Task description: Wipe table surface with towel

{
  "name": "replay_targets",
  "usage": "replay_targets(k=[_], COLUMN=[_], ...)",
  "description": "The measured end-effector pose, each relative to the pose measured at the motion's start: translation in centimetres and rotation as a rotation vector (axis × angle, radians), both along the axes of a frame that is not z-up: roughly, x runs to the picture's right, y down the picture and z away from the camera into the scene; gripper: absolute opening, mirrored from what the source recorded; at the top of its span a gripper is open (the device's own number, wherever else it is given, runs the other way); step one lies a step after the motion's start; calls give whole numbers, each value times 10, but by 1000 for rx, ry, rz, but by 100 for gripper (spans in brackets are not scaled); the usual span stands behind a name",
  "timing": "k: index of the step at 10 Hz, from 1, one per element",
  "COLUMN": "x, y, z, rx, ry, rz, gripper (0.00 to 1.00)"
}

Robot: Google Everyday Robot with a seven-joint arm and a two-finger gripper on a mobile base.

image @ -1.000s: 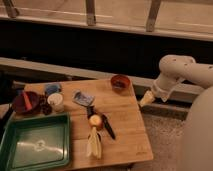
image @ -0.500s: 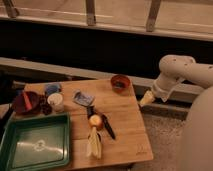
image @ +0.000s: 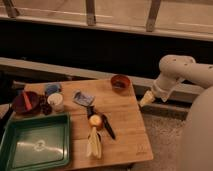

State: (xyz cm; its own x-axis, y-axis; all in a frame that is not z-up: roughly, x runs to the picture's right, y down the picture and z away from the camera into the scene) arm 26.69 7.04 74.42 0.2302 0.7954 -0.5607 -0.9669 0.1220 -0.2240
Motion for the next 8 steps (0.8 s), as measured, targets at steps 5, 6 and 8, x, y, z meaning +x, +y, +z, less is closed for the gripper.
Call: replay_targets(k=[5,6,8], x=[-8,-22,-64], y=[-30,-40,-62], z=[-5,-4,3], rx=[102,139,219], ry=[18,11,-15], rz=[-65,-95,-167], gripper=[78,78,78])
